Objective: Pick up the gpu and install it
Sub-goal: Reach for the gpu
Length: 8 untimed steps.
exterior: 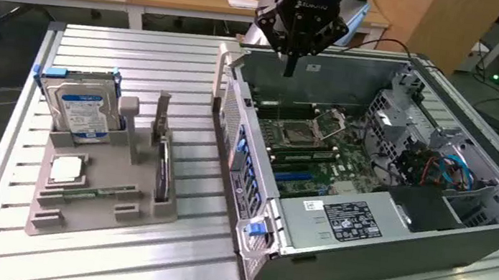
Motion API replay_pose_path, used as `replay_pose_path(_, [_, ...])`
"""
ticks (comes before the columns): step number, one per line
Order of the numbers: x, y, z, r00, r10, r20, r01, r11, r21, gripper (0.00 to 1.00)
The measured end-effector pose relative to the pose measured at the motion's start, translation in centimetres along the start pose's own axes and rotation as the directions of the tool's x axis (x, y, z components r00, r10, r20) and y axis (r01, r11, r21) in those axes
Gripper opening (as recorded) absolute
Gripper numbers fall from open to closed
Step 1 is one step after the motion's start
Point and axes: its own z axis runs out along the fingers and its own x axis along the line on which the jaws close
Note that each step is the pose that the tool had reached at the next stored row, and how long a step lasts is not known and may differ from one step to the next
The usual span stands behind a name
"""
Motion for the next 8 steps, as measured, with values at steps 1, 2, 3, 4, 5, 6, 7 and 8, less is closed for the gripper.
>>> replay_pose_path(1, [0.00,0.00,0.00,1.0000,0.000,0.0000,0.000,1.0000,0.0000,0.11])
replay_pose_path(2, [0.00,0.00,0.00,1.0000,0.000,0.0000,0.000,1.0000,0.0000,0.11])
replay_pose_path(3, [0.00,0.00,0.00,1.0000,0.000,0.0000,0.000,1.0000,0.0000,0.11])
replay_pose_path(4, [0.00,0.00,0.00,1.0000,0.000,0.0000,0.000,1.0000,0.0000,0.11])
replay_pose_path(5, [0.04,0.00,0.00,1.0000,0.000,0.0001,0.000,1.0000,-0.0001,0.11])
replay_pose_path(6, [0.13,-0.01,0.00,1.0000,0.000,0.0002,0.000,1.0000,-0.0001,0.11])
replay_pose_path(7, [0.26,-0.02,-0.01,1.0000,0.000,0.0000,0.000,1.0000,0.0000,0.11])
replay_pose_path(8, [0.43,-0.03,-0.01,1.0000,0.000,0.0000,0.000,1.0000,0.0000,0.11])
